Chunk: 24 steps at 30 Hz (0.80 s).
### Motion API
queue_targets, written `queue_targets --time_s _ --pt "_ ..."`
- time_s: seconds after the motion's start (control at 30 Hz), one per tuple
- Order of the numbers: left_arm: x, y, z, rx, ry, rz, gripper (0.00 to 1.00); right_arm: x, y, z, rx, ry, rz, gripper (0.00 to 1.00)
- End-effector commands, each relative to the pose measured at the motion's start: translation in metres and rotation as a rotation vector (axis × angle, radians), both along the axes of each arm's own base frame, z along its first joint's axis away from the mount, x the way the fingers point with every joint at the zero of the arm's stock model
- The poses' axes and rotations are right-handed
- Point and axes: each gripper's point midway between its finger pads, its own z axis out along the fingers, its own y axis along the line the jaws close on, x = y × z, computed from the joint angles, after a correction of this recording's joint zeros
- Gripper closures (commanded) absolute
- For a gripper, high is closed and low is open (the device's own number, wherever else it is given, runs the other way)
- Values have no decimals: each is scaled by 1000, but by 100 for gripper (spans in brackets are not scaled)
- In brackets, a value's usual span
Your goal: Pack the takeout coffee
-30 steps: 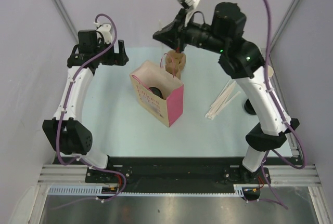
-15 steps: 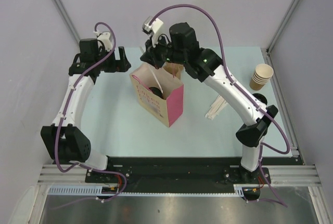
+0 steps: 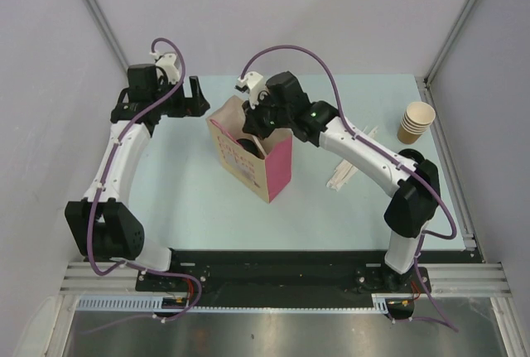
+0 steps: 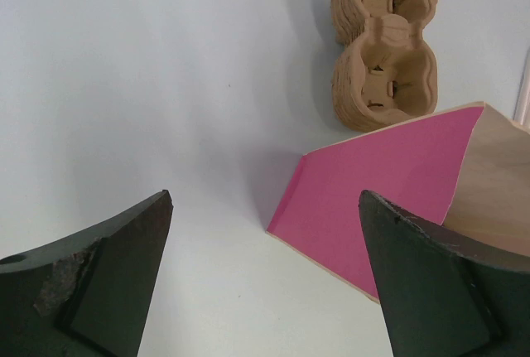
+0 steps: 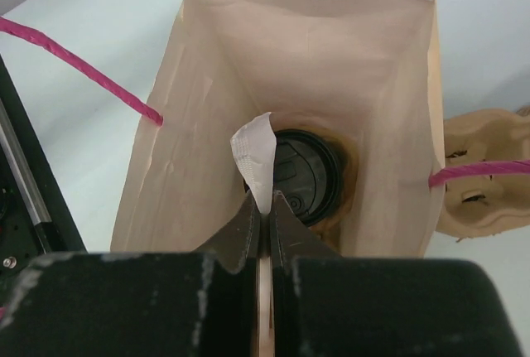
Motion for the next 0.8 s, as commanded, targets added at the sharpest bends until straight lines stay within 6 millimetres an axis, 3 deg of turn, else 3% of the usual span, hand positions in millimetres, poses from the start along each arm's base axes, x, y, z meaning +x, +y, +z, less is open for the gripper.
queue_targets --time_s 0.0,0.2,0.33,0.43,0.53,0.57,0.77 --pt "-4 1 17 -23 -57 10 1 10 1 18 80 -47 -15 100" --pt "-5 4 14 -15 -52 17 1 20 -1 -5 60 1 -23 100" --pt "-4 4 11 -17 -47 18 1 21 6 -3 80 16 -15 98" --pt "-4 4 10 -18 -45 19 1 20 11 -5 84 23 -4 84" --pt "-4 4 9 -16 -41 19 1 20 13 -4 88 29 -2 77" --pt "-4 5 10 -16 -44 21 0 19 13 -3 89 30 1 68" --pt "-3 6 12 -11 -45 19 1 14 21 25 129 -12 18 38"
